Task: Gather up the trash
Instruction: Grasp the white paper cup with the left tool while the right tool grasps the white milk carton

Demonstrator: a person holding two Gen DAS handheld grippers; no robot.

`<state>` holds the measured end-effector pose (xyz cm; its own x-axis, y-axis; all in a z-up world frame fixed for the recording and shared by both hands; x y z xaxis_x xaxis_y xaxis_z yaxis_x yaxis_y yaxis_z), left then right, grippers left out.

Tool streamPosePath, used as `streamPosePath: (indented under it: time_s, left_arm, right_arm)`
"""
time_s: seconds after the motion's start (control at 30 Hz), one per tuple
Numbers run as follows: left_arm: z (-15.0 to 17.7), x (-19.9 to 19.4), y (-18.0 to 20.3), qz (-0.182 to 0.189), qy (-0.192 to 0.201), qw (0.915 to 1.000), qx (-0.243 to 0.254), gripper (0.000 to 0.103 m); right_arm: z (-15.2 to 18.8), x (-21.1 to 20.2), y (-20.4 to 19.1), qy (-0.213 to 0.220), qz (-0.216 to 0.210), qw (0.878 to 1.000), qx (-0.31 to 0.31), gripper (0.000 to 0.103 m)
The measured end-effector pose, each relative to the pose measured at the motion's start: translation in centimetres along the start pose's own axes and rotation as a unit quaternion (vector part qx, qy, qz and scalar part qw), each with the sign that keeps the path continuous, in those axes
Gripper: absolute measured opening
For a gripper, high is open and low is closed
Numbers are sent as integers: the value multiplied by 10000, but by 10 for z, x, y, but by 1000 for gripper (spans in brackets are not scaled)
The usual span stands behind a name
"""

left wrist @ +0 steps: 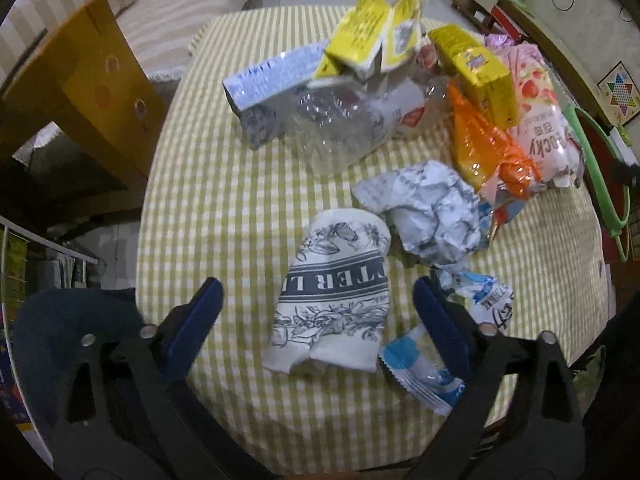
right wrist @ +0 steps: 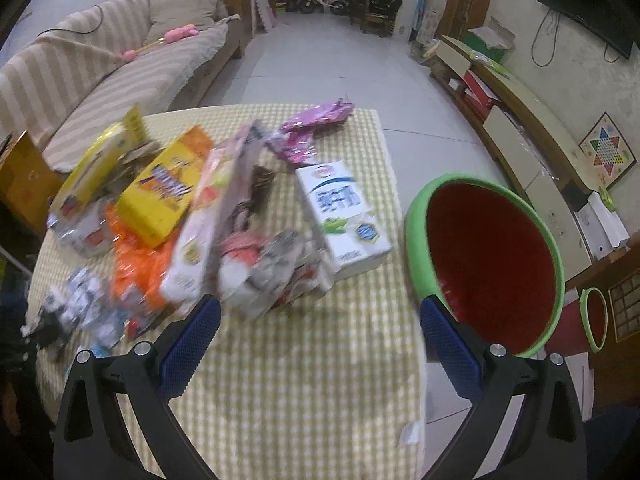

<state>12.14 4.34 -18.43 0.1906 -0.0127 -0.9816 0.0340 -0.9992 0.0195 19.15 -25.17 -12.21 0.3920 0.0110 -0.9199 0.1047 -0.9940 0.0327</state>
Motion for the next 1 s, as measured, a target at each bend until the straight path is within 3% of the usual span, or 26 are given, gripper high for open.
streamPosePath:
  time_s: [0.27,0.33,0.7,0.87,1.0]
  left_arm:
    - [-1,15,-2,151,-231,9996,-40,54]
    - [-2,17,0,221,-247,9995,-9,50]
    - [-10,20,0,195,-231,9995,48,50]
    - [-2,19,10,164,-211,9996,65,50]
    - [1,17,14,165,-185,9997,66,49]
  right_arm:
    - [-45,25,19,-64,138,9998,-92,96]
    - [-53,34,21,-154,159,9996,-158,96]
    - [-70,91,20,-832,-83,9953,-488,95]
    - [-71,112,19,-1112,-228,9915,-632,79]
    - [-66,118,18,-1220,-545,9891,-625,56]
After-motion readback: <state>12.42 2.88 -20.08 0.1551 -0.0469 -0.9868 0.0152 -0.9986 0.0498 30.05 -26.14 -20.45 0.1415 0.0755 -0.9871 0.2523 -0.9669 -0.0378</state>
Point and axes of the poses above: each gripper's, at about its wrist camera, not at the fingertips, and x roughly the way its jaws point, y to its right, z to its underside, the point moved 9 cm from there along x, roughly the way its jaws point, and after that the axes turned 8 degrees about -y, right-handed, at the moved point
